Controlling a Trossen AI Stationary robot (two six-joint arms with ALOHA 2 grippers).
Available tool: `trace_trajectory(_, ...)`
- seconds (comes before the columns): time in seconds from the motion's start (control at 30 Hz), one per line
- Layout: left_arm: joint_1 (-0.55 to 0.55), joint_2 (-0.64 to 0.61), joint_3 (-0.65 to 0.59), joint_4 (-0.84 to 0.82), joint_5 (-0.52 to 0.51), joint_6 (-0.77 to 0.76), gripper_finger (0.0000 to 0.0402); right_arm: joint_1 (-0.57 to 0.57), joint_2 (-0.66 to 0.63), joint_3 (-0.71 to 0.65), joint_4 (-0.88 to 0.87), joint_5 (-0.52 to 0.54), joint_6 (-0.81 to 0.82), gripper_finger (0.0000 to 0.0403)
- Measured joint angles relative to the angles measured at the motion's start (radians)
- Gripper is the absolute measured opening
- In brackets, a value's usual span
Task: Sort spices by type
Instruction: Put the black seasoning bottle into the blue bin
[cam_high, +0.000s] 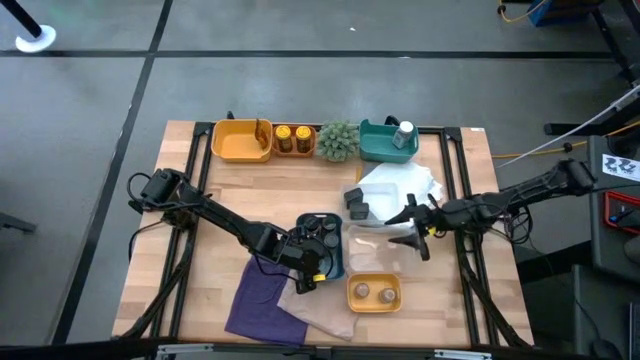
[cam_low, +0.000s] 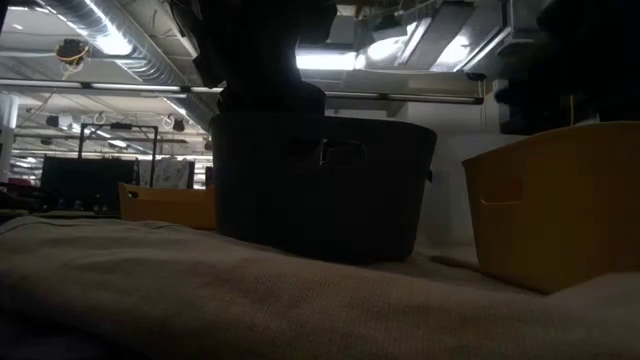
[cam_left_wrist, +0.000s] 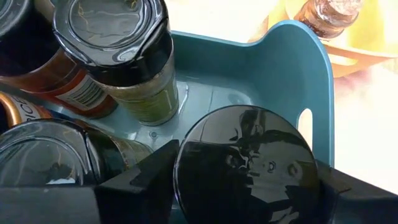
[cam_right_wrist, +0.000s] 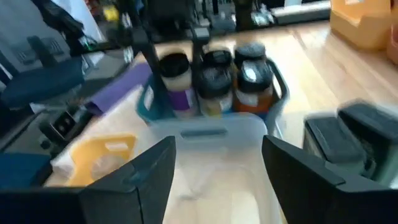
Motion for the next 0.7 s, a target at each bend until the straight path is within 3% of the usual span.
trace_trajectory(0.2,0.000,0.000,0.000,0.000,0.000,0.000,0.0224,-0.093,-0.002,-0.064,0.015,-0.129,-0.060,0.0241)
trace_trajectory(0.37,0.000,0.000,0.000,-0.001,0.000,0.000,0.0224,-0.138,-0.010,-0.136,0.142,-0.210,-0.108,0.0241)
trace_trajectory(0.7,0.000,0.000,0.000,-0.003,0.000,-0.003,0.0224,-0.199,-0.122,-0.212,0.143,-0.224,-0.110,0.0241)
